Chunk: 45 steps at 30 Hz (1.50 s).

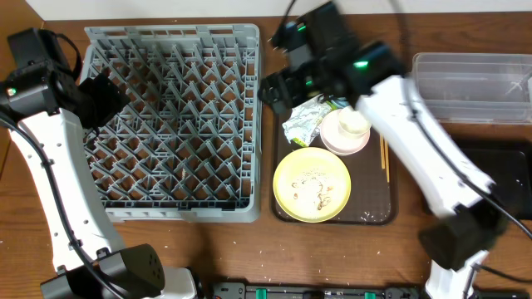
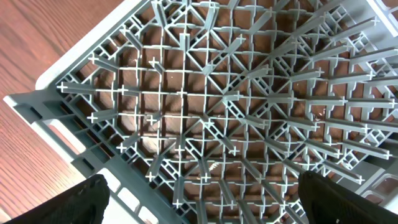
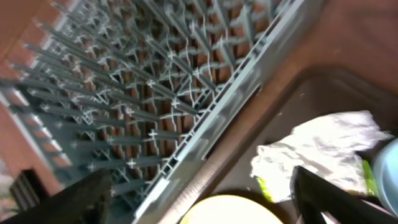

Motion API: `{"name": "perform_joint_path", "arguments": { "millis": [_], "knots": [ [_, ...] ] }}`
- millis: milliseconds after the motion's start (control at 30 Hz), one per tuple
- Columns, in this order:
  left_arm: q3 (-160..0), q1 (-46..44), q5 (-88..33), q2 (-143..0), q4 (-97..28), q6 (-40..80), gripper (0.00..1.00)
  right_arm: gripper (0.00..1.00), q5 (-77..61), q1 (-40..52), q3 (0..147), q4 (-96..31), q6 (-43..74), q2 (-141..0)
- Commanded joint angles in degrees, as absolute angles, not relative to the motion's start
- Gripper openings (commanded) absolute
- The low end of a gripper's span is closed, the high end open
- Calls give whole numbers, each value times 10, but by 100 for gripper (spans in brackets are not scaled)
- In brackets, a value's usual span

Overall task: Sort waste into correct bins and load items into the dishwasher
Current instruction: 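Reach the right gripper to the tray and grasp the crumpled white paper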

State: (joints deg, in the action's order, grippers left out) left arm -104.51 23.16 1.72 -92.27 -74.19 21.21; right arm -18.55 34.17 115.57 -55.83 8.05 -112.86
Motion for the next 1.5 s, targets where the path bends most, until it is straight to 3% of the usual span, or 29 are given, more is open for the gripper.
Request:
{"name": "perform_joint_path", "arguments": {
  "millis": [0,233,467,867,967,1233,1467],
  "knots": [
    [-1050,234,22,-924,-743,217,98,75,-75,357,1171,-559,166,-1181],
    [-1050,234,22,-924,-743,217,98,77,-15,352,1171,-534,243,-1259],
    [-1050,234,22,-924,-743,217,98,68,77,337,1171,-515,241,-1299],
    [-1050,234,22,-924,-743,217,98,66,36,315,1171,-509,192,-1376],
    [-1050,234,22,-924,-743,217,98,57,36,317,1171,-509,192,-1376],
    [-1050,234,22,-924,-743,217,98,1,36,317,1171,-532,193,-1376],
    [-1050,234,22,-924,-743,217,98,1,36,316,1181,-538,197,-1332]
  ]
}}
